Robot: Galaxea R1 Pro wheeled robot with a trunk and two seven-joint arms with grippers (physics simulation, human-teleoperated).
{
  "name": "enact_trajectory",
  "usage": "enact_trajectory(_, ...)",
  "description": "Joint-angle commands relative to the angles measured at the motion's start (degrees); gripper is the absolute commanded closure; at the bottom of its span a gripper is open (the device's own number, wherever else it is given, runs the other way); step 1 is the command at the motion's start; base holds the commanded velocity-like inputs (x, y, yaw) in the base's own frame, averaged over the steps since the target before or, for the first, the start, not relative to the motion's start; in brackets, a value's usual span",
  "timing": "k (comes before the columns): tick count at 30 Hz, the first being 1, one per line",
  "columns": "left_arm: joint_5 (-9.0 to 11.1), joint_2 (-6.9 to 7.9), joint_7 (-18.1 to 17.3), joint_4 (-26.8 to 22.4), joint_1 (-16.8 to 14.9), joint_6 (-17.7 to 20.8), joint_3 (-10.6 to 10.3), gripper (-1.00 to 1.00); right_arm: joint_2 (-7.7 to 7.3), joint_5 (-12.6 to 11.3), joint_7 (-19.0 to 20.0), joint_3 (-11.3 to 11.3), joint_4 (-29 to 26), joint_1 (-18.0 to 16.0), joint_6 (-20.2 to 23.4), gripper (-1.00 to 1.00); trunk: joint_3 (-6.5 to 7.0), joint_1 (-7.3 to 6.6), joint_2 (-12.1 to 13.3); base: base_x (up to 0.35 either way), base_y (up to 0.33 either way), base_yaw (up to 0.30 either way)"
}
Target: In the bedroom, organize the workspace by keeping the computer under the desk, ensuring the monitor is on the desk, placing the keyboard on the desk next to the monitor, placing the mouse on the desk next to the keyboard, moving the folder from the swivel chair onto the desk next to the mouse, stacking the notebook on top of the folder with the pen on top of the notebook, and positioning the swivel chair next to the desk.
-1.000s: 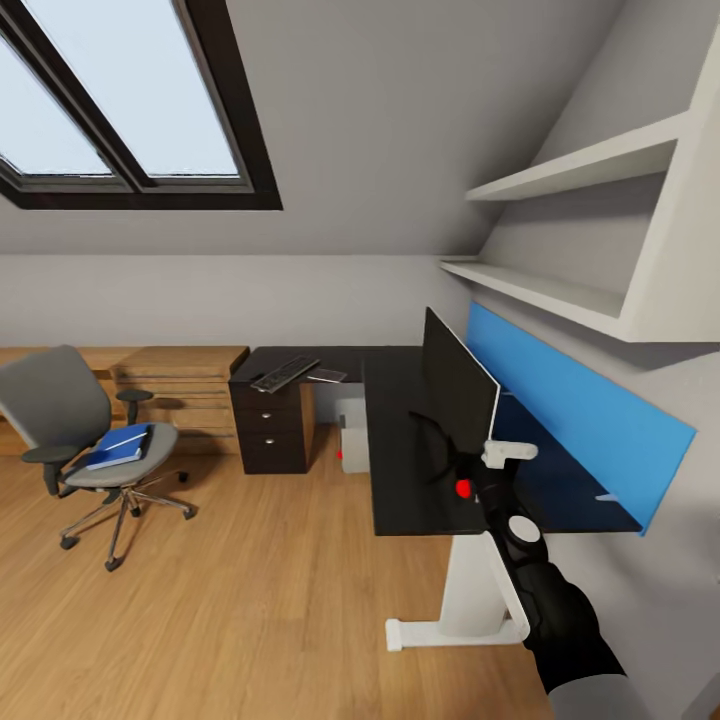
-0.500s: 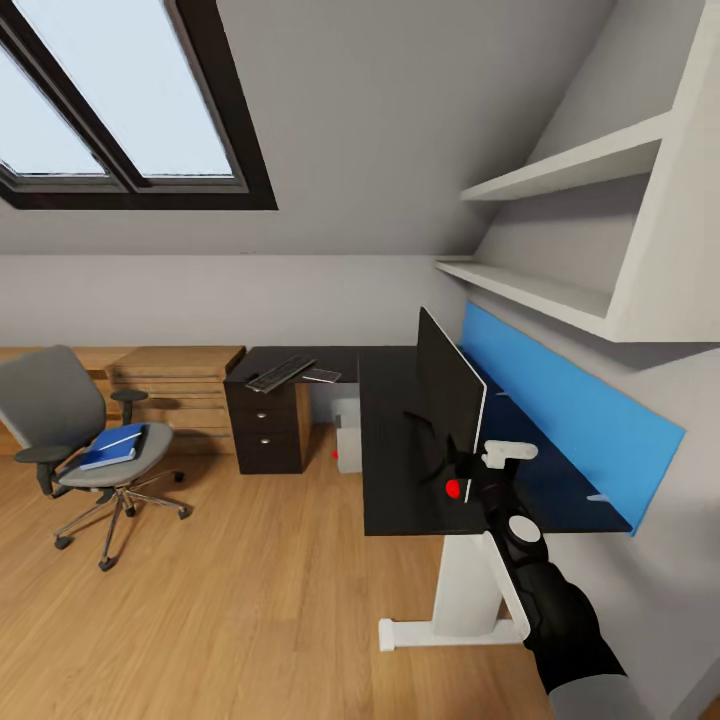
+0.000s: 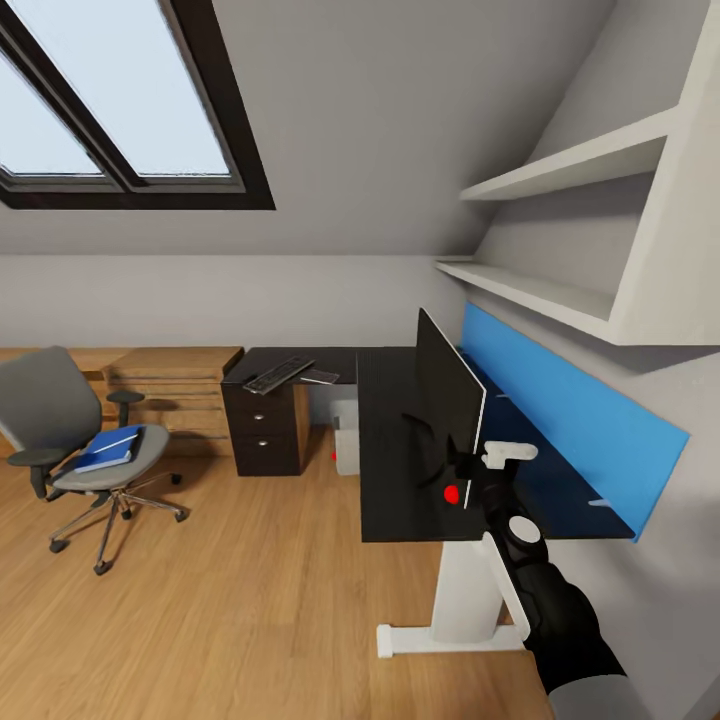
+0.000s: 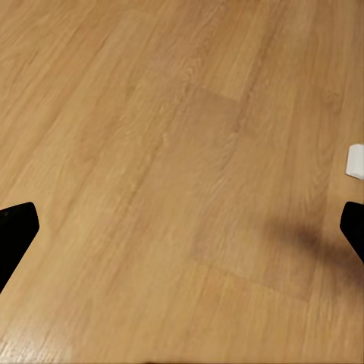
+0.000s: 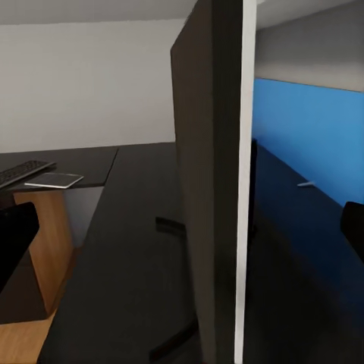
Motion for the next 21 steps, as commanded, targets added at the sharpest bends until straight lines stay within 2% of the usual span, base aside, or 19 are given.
enact_trajectory(1, 0.3, 0.0, -0.6, 0.0, -0.1, -0.1, 0.5, -1.0, -0.02, -0.2, -0.4, 0.1, -0.1, 0.0, 0.3, -1.0, -0.09, 0.01, -0.1, 0.025, -0.012, 0.0)
enact_trajectory(21, 0.3, 0.04, -0.6, 0.1, -0.1, -0.2, 0.5, -1.0, -0.02, -0.1, -0.4, 0.1, -0.1, 0.0, 0.3, -1.0, -0.09, 0.01, -0.1, 0.065, -0.018, 0.0)
